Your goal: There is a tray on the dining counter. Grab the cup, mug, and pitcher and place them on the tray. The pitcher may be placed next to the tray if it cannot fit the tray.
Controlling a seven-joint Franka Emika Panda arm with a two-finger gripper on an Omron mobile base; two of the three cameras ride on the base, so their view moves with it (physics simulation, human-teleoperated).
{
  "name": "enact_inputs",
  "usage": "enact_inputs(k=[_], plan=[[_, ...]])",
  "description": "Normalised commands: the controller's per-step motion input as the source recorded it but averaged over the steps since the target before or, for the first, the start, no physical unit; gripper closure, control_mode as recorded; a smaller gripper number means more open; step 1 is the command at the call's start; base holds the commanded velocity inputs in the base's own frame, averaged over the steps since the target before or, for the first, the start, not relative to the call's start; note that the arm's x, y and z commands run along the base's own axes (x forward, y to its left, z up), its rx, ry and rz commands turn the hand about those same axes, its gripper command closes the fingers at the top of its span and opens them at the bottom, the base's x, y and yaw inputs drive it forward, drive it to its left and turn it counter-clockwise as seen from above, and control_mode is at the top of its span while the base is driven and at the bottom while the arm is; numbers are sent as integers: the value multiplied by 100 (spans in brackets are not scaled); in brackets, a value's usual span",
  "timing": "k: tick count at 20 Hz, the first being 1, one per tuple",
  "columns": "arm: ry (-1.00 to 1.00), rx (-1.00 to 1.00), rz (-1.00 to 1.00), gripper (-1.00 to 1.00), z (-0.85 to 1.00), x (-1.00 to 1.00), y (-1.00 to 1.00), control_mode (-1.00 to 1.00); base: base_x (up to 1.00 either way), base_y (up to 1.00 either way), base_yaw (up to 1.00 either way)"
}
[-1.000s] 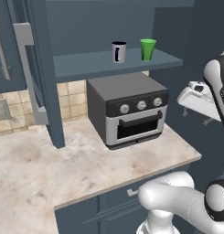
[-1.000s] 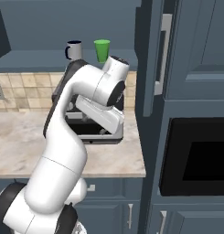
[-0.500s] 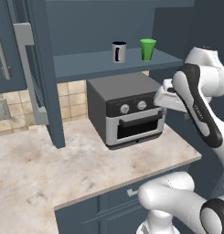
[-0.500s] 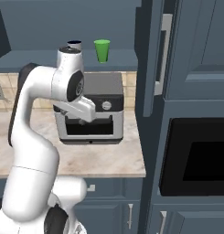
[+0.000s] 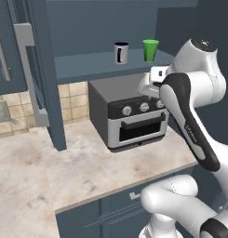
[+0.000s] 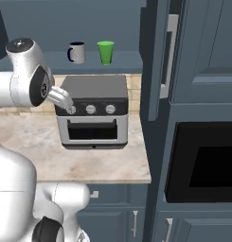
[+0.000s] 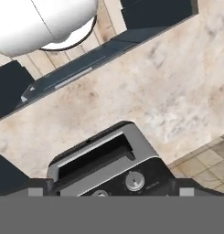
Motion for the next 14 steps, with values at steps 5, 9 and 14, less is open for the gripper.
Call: enact_inputs(k=[5,9,14], plan=[[-13,-10,-1,-100,55,21,54,-100,0,0,0],[-9,-12,-2,-100,23,8,14,-100,0,0,0],[-3,-9,0,-100,18,38,0,-100,0,0,0]])
